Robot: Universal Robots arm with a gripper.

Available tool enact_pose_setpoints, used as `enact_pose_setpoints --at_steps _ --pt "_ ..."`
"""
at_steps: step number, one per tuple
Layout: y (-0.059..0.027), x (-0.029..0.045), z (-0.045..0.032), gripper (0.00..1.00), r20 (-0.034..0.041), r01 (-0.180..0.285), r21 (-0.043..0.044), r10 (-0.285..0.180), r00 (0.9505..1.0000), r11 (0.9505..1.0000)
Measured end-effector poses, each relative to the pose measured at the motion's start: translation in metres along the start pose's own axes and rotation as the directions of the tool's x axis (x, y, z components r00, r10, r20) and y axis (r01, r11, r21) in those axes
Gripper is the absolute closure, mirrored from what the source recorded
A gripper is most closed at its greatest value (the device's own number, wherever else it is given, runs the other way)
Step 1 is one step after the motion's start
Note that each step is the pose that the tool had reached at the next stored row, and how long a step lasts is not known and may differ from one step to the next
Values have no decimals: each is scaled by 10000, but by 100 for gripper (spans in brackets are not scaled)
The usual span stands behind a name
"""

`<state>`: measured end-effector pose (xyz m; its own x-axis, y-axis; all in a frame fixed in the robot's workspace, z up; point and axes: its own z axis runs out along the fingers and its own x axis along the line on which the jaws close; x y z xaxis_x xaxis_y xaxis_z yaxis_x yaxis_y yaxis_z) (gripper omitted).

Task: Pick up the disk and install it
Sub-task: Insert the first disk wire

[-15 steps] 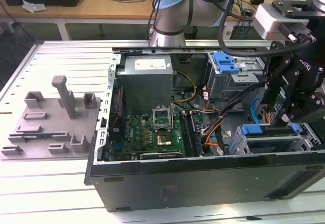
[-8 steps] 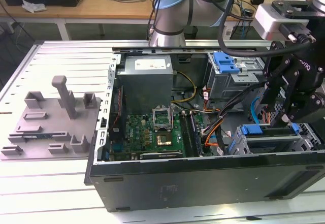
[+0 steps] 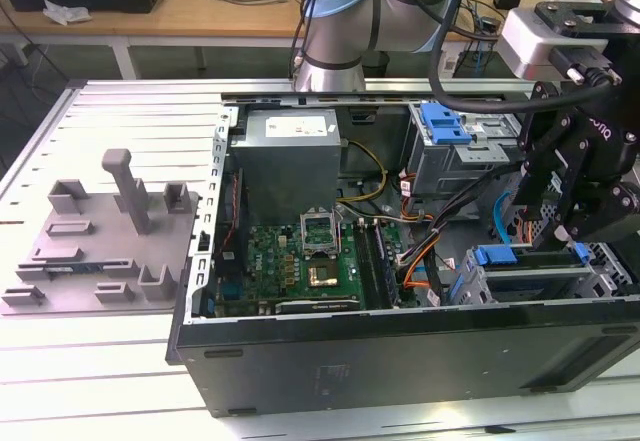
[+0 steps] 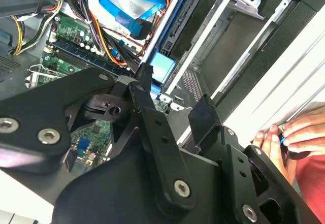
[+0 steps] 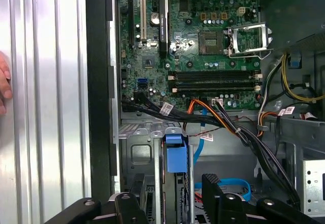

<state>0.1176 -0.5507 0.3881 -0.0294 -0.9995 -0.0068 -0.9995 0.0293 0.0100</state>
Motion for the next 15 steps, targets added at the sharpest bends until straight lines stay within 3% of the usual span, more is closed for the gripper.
enact_pose_setpoints --at_steps 13,15 --pt "0 -9 1 44 -38 0 1 0 10000 10000" --pt "0 -11 -3 44 -136 -1 3 1 9999 10000"
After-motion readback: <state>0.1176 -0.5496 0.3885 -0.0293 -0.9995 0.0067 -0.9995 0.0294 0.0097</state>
